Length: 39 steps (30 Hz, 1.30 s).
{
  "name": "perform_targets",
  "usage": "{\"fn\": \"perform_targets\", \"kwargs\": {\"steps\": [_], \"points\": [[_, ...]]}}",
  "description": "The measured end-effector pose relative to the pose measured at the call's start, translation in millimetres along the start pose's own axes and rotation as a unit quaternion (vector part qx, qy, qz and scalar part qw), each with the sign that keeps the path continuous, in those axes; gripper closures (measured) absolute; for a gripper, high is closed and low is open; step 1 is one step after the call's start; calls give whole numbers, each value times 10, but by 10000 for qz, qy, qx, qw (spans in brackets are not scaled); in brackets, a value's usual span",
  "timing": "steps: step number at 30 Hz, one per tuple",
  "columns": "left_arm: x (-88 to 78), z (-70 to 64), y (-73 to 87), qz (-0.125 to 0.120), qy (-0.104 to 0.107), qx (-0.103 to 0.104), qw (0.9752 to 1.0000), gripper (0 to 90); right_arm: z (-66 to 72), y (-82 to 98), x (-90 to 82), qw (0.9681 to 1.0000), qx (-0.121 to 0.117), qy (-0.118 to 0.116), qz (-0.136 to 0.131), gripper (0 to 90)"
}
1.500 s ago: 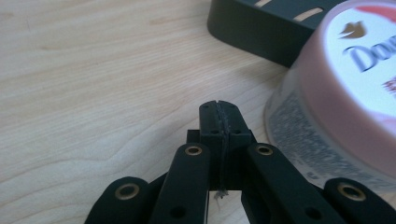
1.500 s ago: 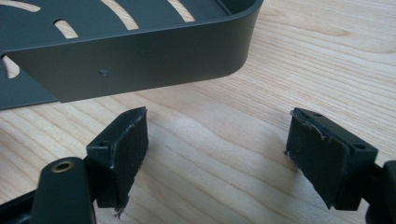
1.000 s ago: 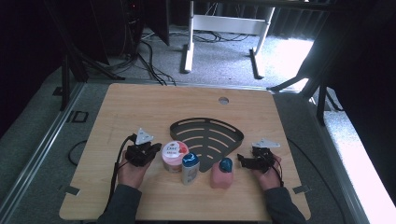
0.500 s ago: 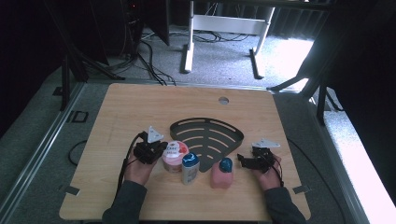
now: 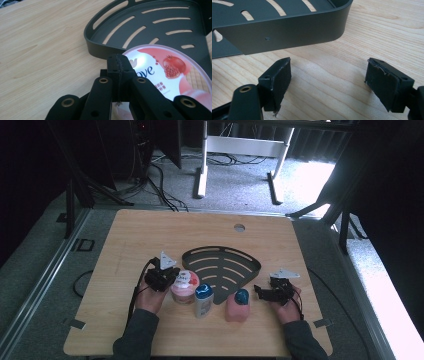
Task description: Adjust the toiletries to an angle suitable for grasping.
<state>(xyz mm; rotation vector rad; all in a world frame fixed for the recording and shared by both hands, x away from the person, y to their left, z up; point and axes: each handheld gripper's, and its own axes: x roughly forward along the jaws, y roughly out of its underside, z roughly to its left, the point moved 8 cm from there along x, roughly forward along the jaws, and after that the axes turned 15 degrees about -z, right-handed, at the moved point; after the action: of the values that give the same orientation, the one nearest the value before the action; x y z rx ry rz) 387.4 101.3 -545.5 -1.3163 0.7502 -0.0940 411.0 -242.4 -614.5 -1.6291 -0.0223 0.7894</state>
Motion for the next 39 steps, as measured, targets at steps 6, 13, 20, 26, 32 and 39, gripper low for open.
{"fn": "perform_targets", "kwargs": {"steps": [6,13,20,26,32,39], "points": [[54,39,-21,-29,-29,43,10000,900,0,0,0,10000,-1,-1,-1,203],[113,90,-46,-8,-104,111,9999,900,0,0,-1,10000,-4,0,3,203],[156,129,-64,-21,-122,128,9998,900,0,0,0,10000,-3,-1,2,203],[197,207,-81,-5,-202,85,9998,900,0,0,0,10000,-3,-1,3,203],[214,271,-86,14,-255,74,9996,900,0,0,0,10000,-5,-2,1,203],[199,327,-79,50,-305,81,9995,900,0,0,-1,10000,-4,-1,6,203]]}}
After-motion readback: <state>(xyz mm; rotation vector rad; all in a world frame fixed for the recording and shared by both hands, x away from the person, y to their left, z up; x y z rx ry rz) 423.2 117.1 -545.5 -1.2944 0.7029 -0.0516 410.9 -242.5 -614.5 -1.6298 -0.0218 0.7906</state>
